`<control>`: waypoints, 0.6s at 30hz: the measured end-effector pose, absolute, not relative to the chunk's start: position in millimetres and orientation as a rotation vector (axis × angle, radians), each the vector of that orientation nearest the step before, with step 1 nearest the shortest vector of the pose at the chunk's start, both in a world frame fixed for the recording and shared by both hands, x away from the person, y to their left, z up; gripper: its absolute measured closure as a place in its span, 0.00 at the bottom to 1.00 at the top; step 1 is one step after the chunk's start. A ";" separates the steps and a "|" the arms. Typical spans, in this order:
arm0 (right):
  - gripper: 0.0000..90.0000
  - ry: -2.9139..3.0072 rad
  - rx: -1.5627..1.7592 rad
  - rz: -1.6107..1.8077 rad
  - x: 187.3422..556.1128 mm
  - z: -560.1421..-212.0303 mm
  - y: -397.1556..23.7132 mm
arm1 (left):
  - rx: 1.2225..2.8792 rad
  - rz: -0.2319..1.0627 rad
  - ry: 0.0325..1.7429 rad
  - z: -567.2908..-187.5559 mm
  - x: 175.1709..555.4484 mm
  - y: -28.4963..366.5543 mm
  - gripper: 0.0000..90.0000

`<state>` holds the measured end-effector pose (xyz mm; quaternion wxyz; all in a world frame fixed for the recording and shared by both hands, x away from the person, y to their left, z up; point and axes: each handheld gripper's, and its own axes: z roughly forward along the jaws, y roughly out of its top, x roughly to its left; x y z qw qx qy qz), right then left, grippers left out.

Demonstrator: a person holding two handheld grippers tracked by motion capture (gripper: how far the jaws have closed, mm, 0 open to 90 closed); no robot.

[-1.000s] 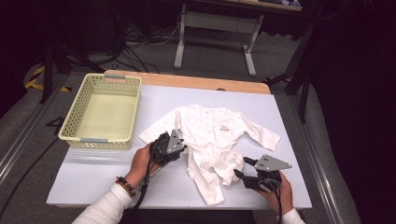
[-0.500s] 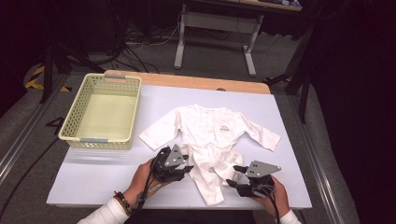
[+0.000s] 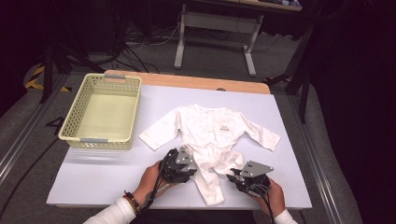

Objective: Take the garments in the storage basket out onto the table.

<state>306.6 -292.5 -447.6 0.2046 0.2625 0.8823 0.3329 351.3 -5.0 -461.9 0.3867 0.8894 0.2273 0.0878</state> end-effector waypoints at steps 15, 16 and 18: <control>0.86 2.376 0.622 1.053 277.9 -411.8 -306.4 | 2.056 0.260 0.540 -410.9 344.3 50.1 0.98; 0.86 2.368 0.614 1.055 273.8 -409.4 -306.5 | 2.047 0.269 0.543 -408.1 343.1 54.1 0.98; 0.86 2.363 0.602 1.059 268.5 -407.1 -306.5 | 2.022 0.284 0.551 -401.8 339.3 65.6 0.98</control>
